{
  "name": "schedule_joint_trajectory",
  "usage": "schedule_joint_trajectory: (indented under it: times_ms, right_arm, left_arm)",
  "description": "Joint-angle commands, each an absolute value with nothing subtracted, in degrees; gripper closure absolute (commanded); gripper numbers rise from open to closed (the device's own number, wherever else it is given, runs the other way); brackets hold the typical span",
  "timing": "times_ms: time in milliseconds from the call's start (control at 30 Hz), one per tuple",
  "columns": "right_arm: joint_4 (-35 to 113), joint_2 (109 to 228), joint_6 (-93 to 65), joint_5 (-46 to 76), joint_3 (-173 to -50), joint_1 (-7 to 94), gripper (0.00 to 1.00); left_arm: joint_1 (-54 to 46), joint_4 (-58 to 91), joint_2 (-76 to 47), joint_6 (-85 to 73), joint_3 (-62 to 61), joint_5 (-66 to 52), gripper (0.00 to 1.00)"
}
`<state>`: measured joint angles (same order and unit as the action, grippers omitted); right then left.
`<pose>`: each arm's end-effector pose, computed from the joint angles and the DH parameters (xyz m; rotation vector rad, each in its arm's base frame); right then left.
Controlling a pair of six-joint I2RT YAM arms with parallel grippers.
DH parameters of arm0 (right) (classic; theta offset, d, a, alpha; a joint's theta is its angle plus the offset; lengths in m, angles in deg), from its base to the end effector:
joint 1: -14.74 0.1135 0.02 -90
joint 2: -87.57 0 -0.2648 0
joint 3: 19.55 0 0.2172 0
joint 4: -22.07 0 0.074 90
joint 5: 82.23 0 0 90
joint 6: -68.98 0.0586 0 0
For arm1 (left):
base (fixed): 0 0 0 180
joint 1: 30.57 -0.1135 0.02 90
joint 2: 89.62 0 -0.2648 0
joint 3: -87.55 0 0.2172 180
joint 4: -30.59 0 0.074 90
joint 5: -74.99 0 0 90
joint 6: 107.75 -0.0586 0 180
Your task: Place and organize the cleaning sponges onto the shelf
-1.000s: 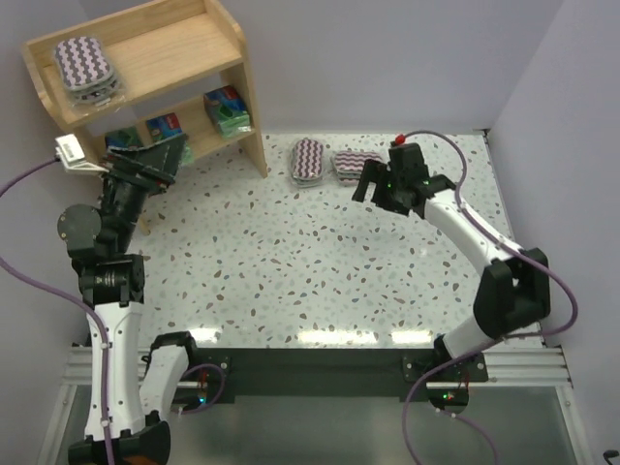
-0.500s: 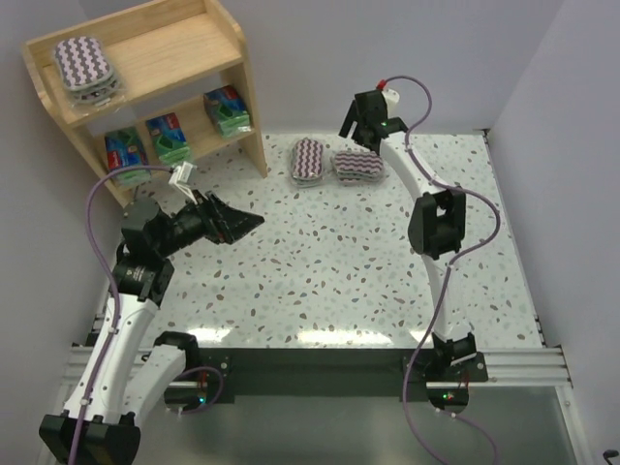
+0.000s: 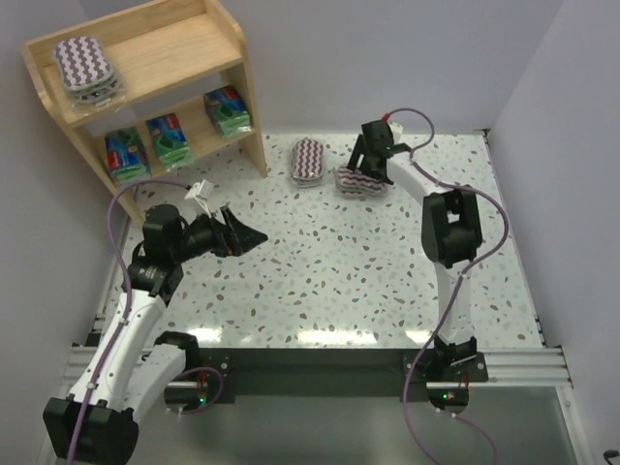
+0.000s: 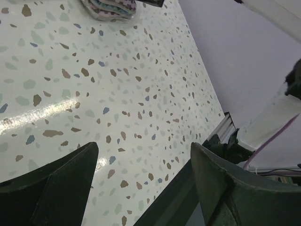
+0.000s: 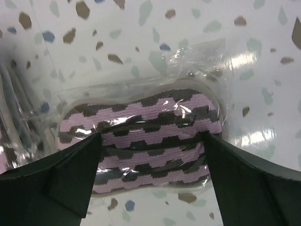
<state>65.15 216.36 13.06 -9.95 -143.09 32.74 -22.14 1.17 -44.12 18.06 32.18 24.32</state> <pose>0.4701 0.1340 0.2030 0.4686 2.3165 0.0637 0.1537 -0.0603 0.2997 0.0165 2.0073 -1.1618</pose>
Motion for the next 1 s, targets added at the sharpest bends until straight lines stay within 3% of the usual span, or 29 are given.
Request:
schedule_joint_trajectory:
  times_ms: [0,333,567,967]
  right_arm:
    - [63.4,207.5,12.4,-4.7,-129.8,35.6,0.07]
    - [58.7,194.7,16.2,2.7,-110.4,48.0,0.09]
    - [57.8,188.9,16.1,7.6,-104.0,57.9,0.1]
    - [59.5,184.3,9.7,10.3,-99.7,59.7,0.11]
  left_arm:
    - [-20.1,3.8,-42.2,16.7,34.7,22.4,0.16]
    - [-4.6,19.4,-26.3,19.5,38.5,7.4,0.17]
    - [-4.2,23.1,-18.7,19.6,38.1,-5.7,0.16]
    - [-4.4,25.4,-10.4,18.3,36.0,-17.7,0.17]
